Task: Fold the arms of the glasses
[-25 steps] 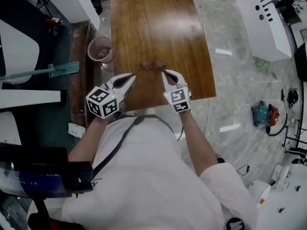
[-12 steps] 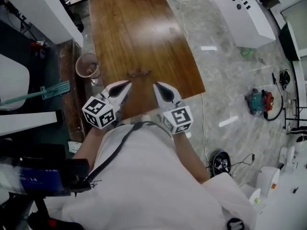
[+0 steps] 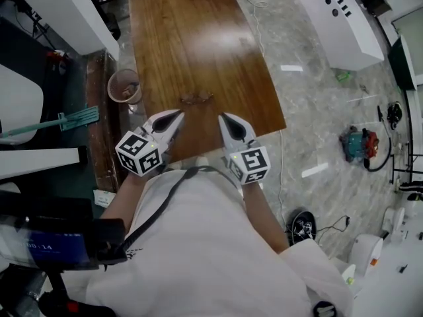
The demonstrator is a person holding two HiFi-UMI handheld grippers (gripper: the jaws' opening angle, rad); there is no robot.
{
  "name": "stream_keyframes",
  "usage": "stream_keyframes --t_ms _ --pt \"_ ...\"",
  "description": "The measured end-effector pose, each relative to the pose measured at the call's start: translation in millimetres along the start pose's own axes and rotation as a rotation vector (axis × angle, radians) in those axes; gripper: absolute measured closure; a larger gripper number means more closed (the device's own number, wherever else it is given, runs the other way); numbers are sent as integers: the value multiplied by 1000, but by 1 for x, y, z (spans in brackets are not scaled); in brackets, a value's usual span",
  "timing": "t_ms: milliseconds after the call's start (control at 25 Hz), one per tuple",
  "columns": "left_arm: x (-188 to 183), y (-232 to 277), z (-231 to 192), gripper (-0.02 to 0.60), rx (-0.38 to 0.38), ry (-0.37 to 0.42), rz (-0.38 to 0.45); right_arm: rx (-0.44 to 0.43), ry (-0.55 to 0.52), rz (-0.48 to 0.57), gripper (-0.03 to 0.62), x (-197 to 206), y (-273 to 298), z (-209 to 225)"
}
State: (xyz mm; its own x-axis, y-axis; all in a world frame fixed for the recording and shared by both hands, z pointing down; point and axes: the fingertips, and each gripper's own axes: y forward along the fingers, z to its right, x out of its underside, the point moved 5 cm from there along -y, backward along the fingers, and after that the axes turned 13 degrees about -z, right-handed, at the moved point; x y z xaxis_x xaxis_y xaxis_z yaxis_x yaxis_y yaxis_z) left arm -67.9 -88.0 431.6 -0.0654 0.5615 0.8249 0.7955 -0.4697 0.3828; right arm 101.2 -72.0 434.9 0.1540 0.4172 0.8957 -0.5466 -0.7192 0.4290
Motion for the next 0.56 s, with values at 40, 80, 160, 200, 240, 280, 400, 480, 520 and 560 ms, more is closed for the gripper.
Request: stream_keyframes --t_ms 40,80,160,200,240,280,400,480,520,560 --pt "1 -1 -1 577 -4 -6 0 -3 -2 0 586 -1 1 0" --pt "1 -1 -2 577 -7 -11 1 -6 -3 1 586 -1 1 0" --pt "2 -2 -3 577 -9 -16 1 -12 -4 2 586 -2 3 0" --pt "2 -1 -4 577 -8 -17 1 -15 -3 2 586 -2 4 -1" --pt "2 -1 -4 577 -7 -17 0 -18 -4 3 586 -3 4 -1" --pt "2 -1 -4 577 -5 -17 -2 -22 -6 4 586 -4 5 -2" --pt "5 1 -1 578 11 -14 -13 -32 -10 11 586 -6 4 -5" --pt "7 2 1 578 21 -12 -23 -34 -11 14 586 -6 3 -6" --pt "8 3 2 578 25 -12 -28 -34 -11 14 586 -6 3 -6" --pt "9 3 3 577 29 -12 -33 -34 -11 14 586 -5 3 -6"
